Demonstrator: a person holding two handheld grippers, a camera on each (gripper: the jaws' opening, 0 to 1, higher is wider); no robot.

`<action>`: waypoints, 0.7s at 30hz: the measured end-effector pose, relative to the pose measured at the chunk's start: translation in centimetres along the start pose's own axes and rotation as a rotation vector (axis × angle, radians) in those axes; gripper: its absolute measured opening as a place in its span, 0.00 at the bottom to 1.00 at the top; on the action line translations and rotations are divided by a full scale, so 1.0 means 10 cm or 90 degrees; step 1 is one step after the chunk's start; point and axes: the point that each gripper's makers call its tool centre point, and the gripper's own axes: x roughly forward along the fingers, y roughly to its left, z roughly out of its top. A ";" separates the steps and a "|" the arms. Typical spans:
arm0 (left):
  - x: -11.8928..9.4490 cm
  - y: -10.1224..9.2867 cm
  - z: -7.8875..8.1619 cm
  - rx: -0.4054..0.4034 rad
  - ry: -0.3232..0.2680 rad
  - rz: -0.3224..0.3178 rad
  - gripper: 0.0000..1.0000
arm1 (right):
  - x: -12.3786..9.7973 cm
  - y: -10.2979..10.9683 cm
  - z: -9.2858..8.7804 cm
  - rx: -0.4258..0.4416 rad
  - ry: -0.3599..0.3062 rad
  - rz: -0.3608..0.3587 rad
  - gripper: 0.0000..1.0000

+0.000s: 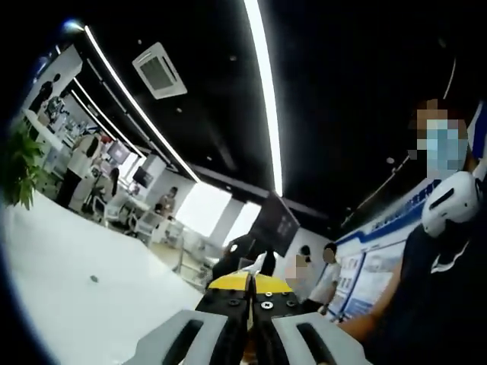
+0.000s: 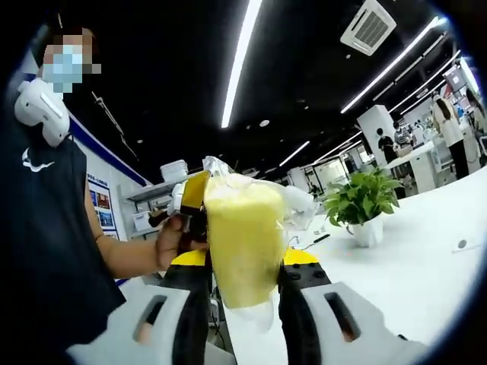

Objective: Compare the silicone blocks by pressing each to a similar depth, holding the contact briefly, and releasing to observe deformation and rebound differences across the visible hardness samples.

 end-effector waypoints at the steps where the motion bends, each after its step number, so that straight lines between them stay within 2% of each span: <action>1: 0.00 0.00 0.00 0.001 0.000 0.001 0.00 | 0.00 0.01 -0.01 0.000 0.005 0.004 0.26; 11: -0.04 0.05 -0.07 -0.004 0.015 0.010 0.00 | -0.02 0.03 -0.11 0.037 0.048 0.008 0.17; 18: -0.08 0.12 -0.16 0.015 0.038 0.030 0.00 | -0.06 0.00 -0.22 0.083 0.090 -0.001 0.10; 21: -0.09 0.14 -0.18 0.026 0.041 0.036 0.00 | -0.06 0.01 -0.24 0.087 0.104 -0.002 0.08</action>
